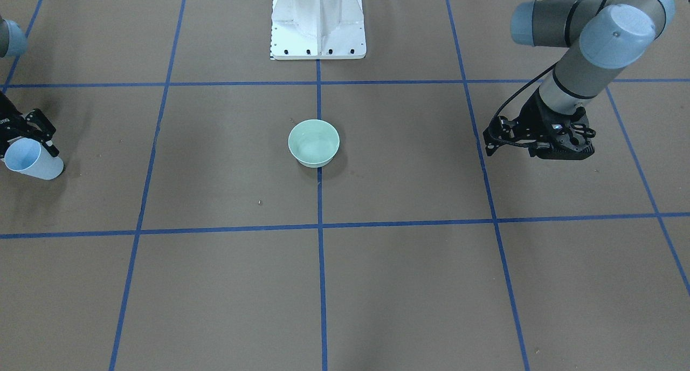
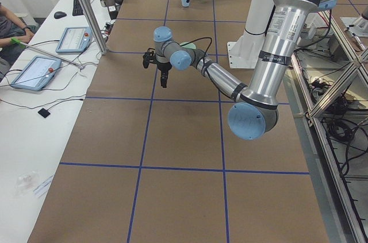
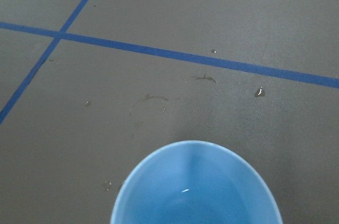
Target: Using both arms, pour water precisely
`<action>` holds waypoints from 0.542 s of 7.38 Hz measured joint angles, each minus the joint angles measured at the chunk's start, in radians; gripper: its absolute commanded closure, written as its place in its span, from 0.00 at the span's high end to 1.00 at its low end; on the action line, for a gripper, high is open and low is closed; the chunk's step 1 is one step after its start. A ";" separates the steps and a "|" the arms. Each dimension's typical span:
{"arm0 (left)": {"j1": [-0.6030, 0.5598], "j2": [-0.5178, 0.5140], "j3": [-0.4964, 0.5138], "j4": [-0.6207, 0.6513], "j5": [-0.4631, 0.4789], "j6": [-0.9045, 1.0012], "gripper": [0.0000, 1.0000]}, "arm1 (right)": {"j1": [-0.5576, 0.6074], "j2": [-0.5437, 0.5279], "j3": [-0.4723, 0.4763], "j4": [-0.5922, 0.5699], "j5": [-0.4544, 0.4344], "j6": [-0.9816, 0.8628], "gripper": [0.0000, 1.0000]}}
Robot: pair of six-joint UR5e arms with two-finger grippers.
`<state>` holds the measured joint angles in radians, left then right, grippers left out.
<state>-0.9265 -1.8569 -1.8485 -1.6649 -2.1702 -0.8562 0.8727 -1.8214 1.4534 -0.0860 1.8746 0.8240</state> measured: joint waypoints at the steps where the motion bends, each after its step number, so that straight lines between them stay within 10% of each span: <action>1: 0.000 -0.002 0.000 0.000 0.000 -0.001 1.00 | 0.004 -0.005 0.006 0.001 0.001 -0.001 1.00; 4: 0.000 -0.004 0.000 0.001 0.000 -0.001 1.00 | 0.016 -0.063 0.022 0.066 0.016 -0.002 1.00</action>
<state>-0.9265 -1.8606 -1.8484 -1.6640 -2.1706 -0.8575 0.8888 -1.8848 1.4752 -0.0200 1.8903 0.8222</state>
